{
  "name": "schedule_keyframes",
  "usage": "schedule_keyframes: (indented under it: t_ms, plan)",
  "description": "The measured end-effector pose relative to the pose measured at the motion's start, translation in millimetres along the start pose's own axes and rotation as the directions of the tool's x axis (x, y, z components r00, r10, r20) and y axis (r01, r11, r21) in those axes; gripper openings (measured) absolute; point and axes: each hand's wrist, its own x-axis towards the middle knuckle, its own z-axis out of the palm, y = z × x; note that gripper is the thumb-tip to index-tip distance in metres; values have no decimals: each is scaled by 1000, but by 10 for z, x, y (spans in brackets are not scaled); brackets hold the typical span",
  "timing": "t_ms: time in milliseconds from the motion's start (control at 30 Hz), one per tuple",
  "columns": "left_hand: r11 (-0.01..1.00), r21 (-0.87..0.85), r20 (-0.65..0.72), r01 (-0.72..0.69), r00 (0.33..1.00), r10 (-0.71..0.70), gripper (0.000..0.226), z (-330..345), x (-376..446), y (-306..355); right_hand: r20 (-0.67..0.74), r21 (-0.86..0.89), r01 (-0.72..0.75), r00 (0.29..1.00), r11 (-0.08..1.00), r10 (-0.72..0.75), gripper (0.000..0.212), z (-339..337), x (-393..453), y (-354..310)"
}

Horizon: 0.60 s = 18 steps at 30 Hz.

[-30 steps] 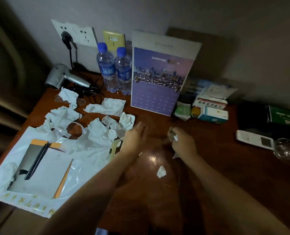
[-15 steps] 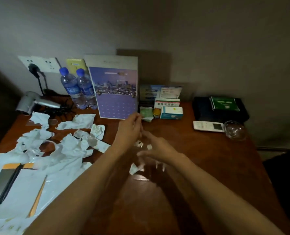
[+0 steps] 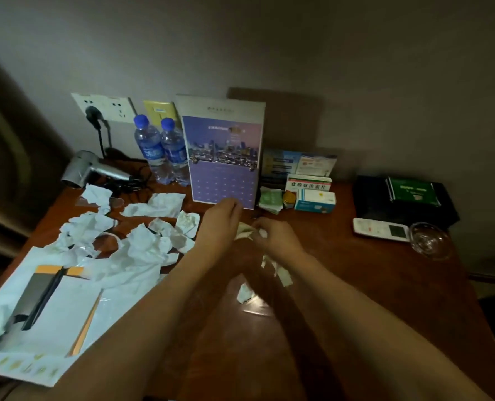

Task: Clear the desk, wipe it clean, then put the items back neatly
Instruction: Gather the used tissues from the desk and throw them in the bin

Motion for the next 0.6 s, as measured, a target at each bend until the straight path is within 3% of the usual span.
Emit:
schedule_keyframes:
  t_ms: [167,333,433,600]
  plan:
    - [972,232,116,32,991,-60,43,20,96,-209,-3,-77,27,1000,997,-27,25,-23,119,-60]
    - [971,237,204,28,976,-78,53,72,184,-180,-1,-151,14,1000,988,-15,21,-61,264,-35]
    - [967,256,218,10,974,-67,40,93,213,-144,-12,-165,-12,1000,986,10,23,-76,309,1]
    - [954,263,135,147,973,-187,22,124,198,-163,-31,-106,-74,997,992,71,25,-164,209,151]
